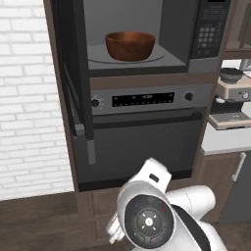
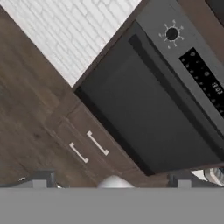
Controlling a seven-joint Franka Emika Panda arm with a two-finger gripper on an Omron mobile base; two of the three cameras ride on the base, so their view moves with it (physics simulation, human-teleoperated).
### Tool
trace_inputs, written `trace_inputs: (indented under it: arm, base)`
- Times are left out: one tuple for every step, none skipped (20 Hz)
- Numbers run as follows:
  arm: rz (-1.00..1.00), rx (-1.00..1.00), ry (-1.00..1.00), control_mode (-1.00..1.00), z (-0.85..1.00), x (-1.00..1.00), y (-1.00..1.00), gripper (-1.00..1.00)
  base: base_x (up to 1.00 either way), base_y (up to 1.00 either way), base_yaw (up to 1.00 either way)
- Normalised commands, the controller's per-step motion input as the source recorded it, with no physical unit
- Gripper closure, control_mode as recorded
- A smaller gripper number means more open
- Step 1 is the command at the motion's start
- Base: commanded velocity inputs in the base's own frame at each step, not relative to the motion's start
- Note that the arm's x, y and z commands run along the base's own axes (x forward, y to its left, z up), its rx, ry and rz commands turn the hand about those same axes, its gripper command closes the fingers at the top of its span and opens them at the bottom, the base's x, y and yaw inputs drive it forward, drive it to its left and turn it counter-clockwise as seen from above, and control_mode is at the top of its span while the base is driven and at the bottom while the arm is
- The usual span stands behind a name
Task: Pick the lemon from the sink and place it in the bowl. Then pick the bowl and place it in the microwave. Then close the microwave door and press the start button.
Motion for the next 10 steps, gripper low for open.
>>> trace_inputs:
  arm:
    - [0.15,-0.29,-0.11,-1.0,-0.34,0.0,1.0,-1.0]
    - [0.14,-0.33,-0.12,-1.0,-0.39,0.0,1.0,-1.0]
    - [0.14,-0.32,-0.08,-1.0,-0.46,0.0,1.0,-1.0]
    - [0.14,-0.33,-0.04,-1.0,-0.54,0.0,1.0,-1.0]
    - [0.14,-0.33,-0.03,-1.0,-0.54,0.0,1.0,-1.0]
    - [0.1,-0.31,-0.06,-1.0,-0.44,0.0,1.0,-1.0]
    - [0.08,-0.3,-0.05,-1.0,-0.35,0.0,1.0,-1.0]
    - [0.06,-0.3,-0.03,-1.0,-0.31,0.05,1.0,-1.0]
    - [0.05,-0.3,0.0,-1.0,-0.26,0.1,1.0,-1.0]
    - [0.06,-0.29,0.03,-1.0,-0.11,0.41,1.0,-1.0]
  base:
    - [0.0,0.0,0.0]
    - [0.0,0.0,0.0]
    - [0.0,0.0,0.0]
    - [0.0,0.0,0.0]
    - [0.0,0.0,0.0]
    - [0.0,0.0,0.0]
    - [0.0,0.0,0.0]
    - [0.0,0.0,0.0]
    - [0.0,0.0,0.0]
    - [0.0,0.0,0.0]
